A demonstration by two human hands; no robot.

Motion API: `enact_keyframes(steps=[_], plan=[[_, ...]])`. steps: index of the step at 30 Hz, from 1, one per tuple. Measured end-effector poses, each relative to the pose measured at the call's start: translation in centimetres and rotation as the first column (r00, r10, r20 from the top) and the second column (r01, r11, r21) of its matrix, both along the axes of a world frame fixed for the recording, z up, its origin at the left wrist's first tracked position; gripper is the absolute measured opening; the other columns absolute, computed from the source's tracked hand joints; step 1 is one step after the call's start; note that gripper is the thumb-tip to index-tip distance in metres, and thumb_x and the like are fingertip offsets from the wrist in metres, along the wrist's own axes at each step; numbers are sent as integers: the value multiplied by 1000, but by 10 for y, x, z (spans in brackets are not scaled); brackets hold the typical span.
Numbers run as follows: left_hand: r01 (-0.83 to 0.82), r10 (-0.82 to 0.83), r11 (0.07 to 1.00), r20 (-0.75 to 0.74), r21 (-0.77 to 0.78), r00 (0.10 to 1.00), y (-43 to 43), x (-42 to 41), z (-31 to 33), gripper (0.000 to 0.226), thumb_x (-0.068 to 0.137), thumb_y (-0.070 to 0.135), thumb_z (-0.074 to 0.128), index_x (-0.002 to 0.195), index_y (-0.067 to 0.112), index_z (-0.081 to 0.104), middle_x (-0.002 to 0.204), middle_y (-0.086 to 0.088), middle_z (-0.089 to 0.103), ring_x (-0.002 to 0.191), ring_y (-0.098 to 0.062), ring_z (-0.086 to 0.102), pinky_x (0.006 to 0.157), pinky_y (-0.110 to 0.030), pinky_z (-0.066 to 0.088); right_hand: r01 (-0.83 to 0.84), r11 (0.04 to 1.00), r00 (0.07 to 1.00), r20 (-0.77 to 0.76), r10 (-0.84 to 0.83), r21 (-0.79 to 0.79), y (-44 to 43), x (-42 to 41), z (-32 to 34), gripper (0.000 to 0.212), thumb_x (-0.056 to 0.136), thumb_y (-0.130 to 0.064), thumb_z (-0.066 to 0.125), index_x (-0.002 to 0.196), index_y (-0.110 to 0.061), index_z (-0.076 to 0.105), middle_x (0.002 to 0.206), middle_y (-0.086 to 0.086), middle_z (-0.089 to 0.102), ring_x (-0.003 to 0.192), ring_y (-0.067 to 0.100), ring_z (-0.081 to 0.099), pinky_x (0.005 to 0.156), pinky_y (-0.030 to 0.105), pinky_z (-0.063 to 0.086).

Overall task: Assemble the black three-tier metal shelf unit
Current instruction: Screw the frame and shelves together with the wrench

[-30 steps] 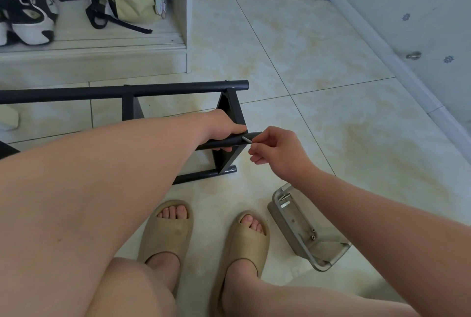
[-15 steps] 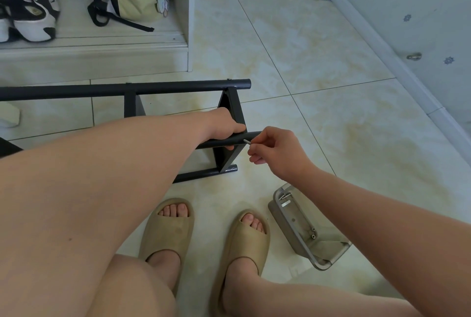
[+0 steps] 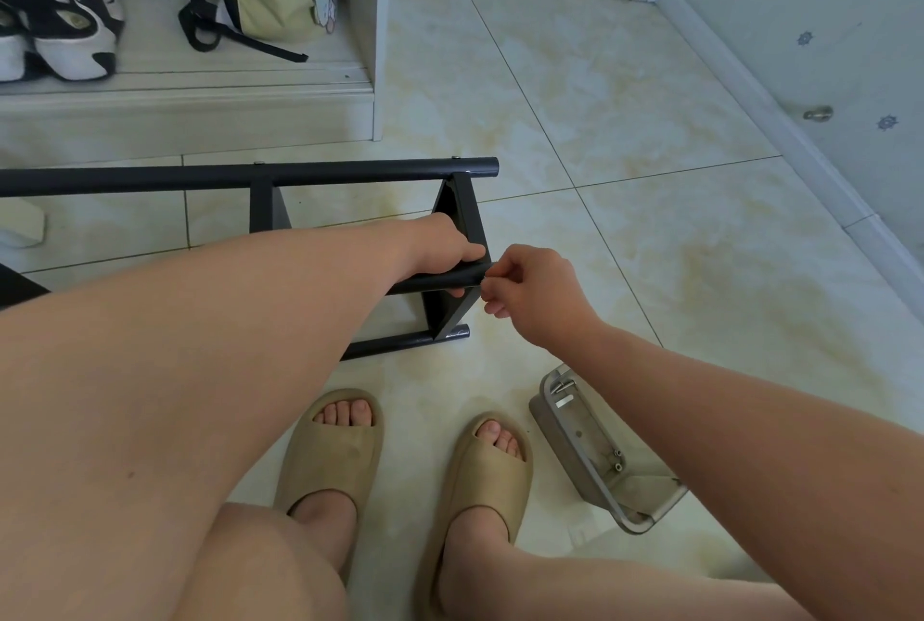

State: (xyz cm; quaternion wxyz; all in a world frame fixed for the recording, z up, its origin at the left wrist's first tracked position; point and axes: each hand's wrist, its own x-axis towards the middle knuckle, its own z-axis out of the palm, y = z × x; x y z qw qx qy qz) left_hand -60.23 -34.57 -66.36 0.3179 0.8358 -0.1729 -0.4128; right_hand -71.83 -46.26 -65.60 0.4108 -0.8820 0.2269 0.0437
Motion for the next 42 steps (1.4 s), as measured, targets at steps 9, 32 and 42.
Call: enact_keyframes(steps=[9,32,42], plan=[[-92,93,995,18,-22,996,-4,2,-7,28,99,32,57,78,14,52,80,-9,61,67,-17,62,59,-25,54,99,974,995,-36,-93,204,2,4,1,16,90,7,64,78,-3,59,74,20,69,63,28,65,74,47,62],[38,-37,999,-30,23,999,3,-7,7,32,104,22,42,104,1,67,91,-12,77,94,-22,70,97,-40,46,56,998,998,-11,-56,1,7,2,-3,21,89,2,60,74,-13,60,76,18,71,70,31,72,74,47,61],[-66,63,997,-75,-44,995,3,-2,-2,33,98,33,53,101,5,71,74,-5,76,71,-13,69,84,-33,49,-94,969,992,-110,70,-229,6,9,5,6,91,-10,63,88,-7,60,77,11,72,65,20,65,62,34,54]])
